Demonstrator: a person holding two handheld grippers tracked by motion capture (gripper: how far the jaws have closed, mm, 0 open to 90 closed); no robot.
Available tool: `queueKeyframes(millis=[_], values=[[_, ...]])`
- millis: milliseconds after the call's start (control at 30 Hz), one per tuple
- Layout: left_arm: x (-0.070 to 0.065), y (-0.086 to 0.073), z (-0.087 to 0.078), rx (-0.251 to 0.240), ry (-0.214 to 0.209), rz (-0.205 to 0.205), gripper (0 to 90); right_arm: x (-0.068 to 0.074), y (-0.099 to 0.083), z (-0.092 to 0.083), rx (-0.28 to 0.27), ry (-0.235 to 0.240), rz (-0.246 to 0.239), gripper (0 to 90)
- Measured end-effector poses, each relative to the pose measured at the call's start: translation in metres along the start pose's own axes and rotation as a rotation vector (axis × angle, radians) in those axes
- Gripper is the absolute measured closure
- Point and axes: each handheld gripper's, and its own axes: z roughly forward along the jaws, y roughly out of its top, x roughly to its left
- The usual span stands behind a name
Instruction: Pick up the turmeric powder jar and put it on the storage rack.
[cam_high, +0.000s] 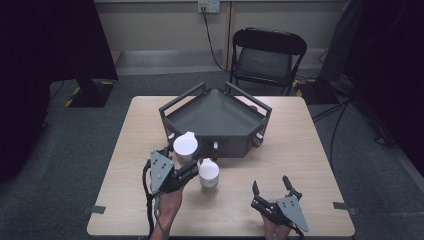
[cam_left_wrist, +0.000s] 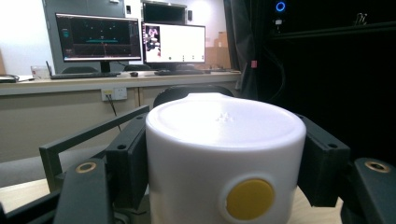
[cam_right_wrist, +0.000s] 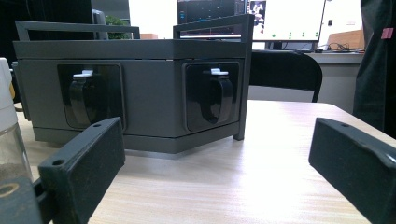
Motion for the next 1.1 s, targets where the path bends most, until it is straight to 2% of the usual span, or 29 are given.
queueKeyframes(millis=[467,567,800,1100], values=[[0.011,0.006,0.028,0.023,0.050,-0.022,31.0,0.000,0.000,0.000,0.000,0.000,0.000,2.0],[0.011,0.007,0.034,0.028,0.060,-0.011,31.0,0.001,0.000,0.000,0.001,-0.004,0.001,2.0],[0.015,0.012,0.048,0.035,0.074,-0.024,31.0,0.001,0.000,0.000,0.001,-0.006,0.000,2.0],[0.016,0.018,0.060,0.054,0.079,-0.012,31.0,0.001,0.000,0.000,0.000,-0.003,0.000,2.0]])
